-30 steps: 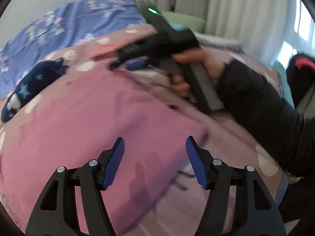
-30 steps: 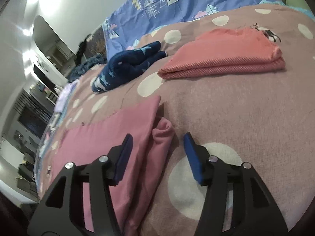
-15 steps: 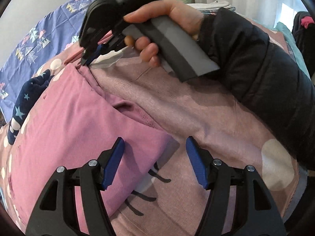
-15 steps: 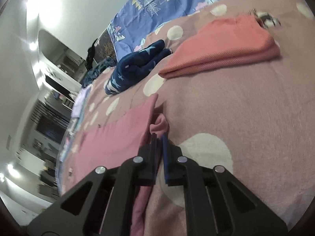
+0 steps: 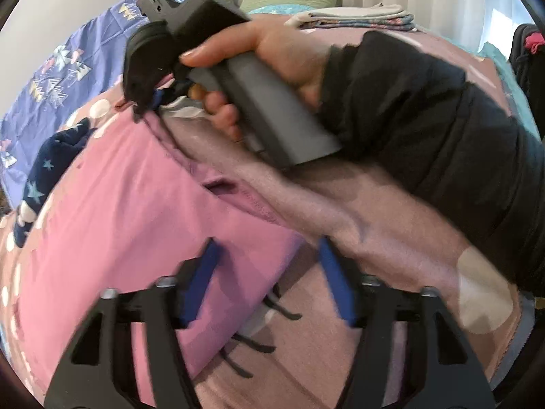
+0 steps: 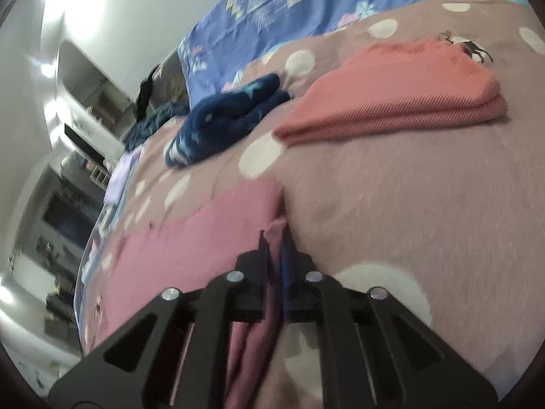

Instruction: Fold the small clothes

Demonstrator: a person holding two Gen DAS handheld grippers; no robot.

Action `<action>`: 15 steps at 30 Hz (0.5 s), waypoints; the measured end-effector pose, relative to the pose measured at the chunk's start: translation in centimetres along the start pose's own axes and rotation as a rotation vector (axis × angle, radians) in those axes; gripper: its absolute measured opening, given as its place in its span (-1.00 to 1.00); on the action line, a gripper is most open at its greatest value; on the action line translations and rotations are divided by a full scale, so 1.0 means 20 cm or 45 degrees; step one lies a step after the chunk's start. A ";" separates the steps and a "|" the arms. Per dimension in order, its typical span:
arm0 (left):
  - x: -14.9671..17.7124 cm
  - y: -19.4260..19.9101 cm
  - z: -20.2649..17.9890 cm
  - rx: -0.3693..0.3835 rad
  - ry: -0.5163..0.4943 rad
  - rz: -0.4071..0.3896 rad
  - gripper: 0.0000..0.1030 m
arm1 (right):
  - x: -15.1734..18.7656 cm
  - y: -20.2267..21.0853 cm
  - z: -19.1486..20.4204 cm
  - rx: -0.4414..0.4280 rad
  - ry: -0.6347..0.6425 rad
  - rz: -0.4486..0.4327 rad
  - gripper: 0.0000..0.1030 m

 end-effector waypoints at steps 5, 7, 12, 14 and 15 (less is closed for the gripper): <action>-0.01 -0.01 -0.01 0.061 0.022 -0.027 -0.56 | -0.15 0.19 -0.15 -0.070 -0.192 -0.287 -0.99; -0.01 -0.01 -0.01 0.057 0.020 -0.027 -0.56 | -0.14 0.21 -0.22 -0.164 -0.321 -0.262 -0.99; -0.01 0.01 -0.03 0.014 0.004 -0.015 -0.56 | -0.05 0.15 -0.11 -0.135 -0.141 -0.005 -0.28; 0.00 0.03 -0.04 0.002 0.015 -0.007 -0.33 | 0.01 0.10 -0.02 -0.084 -0.028 0.077 0.10; 0.00 0.04 -0.04 0.005 0.026 -0.005 -0.30 | 0.04 0.09 0.01 -0.046 0.034 0.101 0.18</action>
Point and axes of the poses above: each gripper's, at about its wrist camera, not at the fingertips, and y roughly against the way its jaws point, z to its left, x to its underside, the point moved 9 cm from there along -y, roughly the way its jaws point, and after that the axes turned 2 degrees about -x, right-handed, at the moved point
